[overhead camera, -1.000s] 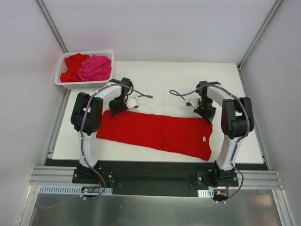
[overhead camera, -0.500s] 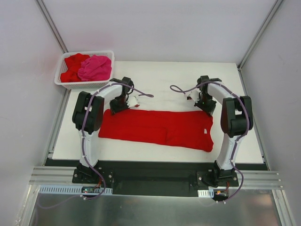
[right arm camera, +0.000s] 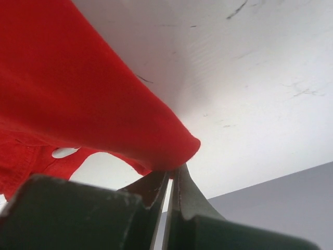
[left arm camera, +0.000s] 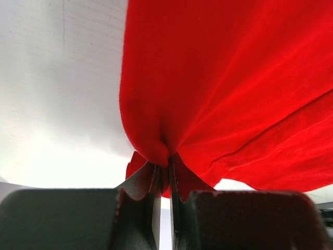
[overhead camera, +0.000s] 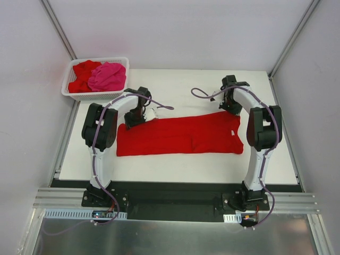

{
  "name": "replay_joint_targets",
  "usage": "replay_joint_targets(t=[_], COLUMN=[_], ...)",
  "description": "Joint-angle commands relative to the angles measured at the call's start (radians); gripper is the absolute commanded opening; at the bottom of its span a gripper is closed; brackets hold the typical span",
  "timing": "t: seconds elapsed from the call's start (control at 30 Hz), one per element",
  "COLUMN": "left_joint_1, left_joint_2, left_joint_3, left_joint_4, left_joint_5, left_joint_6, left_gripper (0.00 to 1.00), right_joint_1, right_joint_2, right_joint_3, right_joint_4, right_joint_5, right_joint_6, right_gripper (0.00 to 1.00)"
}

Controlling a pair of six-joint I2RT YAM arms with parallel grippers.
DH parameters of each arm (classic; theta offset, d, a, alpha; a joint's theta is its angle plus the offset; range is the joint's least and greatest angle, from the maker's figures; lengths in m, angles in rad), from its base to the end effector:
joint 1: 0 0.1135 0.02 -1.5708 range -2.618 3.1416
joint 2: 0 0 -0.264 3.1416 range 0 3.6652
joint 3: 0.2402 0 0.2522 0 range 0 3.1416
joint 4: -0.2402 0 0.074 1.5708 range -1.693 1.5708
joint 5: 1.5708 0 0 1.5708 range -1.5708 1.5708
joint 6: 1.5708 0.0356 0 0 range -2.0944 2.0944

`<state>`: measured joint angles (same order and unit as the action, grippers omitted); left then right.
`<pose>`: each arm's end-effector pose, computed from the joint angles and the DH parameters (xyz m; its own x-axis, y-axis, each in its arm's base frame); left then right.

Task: Fold and stack the t-shirts
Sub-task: Rotate the tshirt 90 degrees

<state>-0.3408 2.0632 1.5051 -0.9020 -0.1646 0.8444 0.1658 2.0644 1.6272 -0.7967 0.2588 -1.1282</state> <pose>0.3756 -0.1270 0.1589 -0.3884 0.9202 0.0484 0.9079 0.3732 0.1907 0.4239 0.0617 0.1943 -0.3299 -0.9409 0.0767 -0.8737 0.2736 -0.4022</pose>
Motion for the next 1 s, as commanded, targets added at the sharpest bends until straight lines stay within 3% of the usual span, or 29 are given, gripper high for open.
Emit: replay_joint_targets(t=[0.0, 0.07, 0.1, 0.17, 0.2, 0.23, 0.37, 0.47, 0.57, 0.73, 0.87, 0.9, 0.97], left_joint_1=[-0.001, 0.000, 0.000, -0.001, -0.001, -0.001, -0.007, -0.027, -0.053, -0.092, -0.132, -0.139, -0.159], left_joint_2=[0.002, -0.014, -0.024, -0.066, -0.086, -0.106, -0.175, -0.155, -0.102, -0.008, 0.043, 0.048, 0.060], left_joint_3=[0.012, 0.010, 0.006, 0.012, 0.027, 0.036, 0.104, 0.170, 0.266, 0.386, 0.446, 0.448, 0.449], left_joint_4=[-0.035, -0.037, -0.040, -0.041, -0.040, -0.040, -0.040, -0.040, -0.040, -0.040, -0.041, -0.041, -0.040], left_joint_5=[-0.015, -0.042, -0.058, -0.125, -0.148, -0.170, -0.213, -0.190, -0.081, 0.153, 0.198, 0.197, 0.192], left_joint_6=[0.004, 0.004, 0.007, 0.002, -0.004, -0.004, -0.022, -0.039, -0.071, -0.100, -0.126, -0.128, -0.128], left_gripper=[0.03, 0.09, 0.24, 0.50, 0.60, 0.81, 0.99, 0.99, 0.99, 0.99, 0.99, 0.99, 0.99], right_joint_1=[-0.014, -0.014, -0.015, -0.011, -0.011, -0.006, 0.020, 0.047, 0.070, 0.112, 0.129, 0.130, 0.127], right_joint_2=[0.016, -0.007, -0.050, -0.098, -0.119, -0.165, -0.228, -0.201, -0.175, -0.104, -0.058, -0.046, -0.015], right_joint_3=[0.071, 0.074, 0.065, 0.072, 0.097, 0.109, 0.131, 0.158, 0.177, 0.192, 0.207, 0.206, 0.191], right_joint_4=[-0.013, -0.051, -0.056, -0.087, -0.108, -0.125, -0.211, -0.300, -0.373, -0.446, -0.508, -0.518, -0.521], right_joint_5=[0.091, 0.085, 0.089, 0.088, 0.074, 0.065, -0.027, -0.149, -0.378, -0.538, -0.605, -0.604, -0.596], right_joint_6=[-0.029, -0.001, 0.008, 0.039, 0.079, 0.094, 0.157, 0.206, 0.212, 0.191, 0.142, 0.131, 0.105], right_gripper=[0.02, 0.33, 0.55, 0.77, 0.93, 0.99, 0.96, 0.96, 0.99, 0.79, 0.60, 0.49, 0.44])
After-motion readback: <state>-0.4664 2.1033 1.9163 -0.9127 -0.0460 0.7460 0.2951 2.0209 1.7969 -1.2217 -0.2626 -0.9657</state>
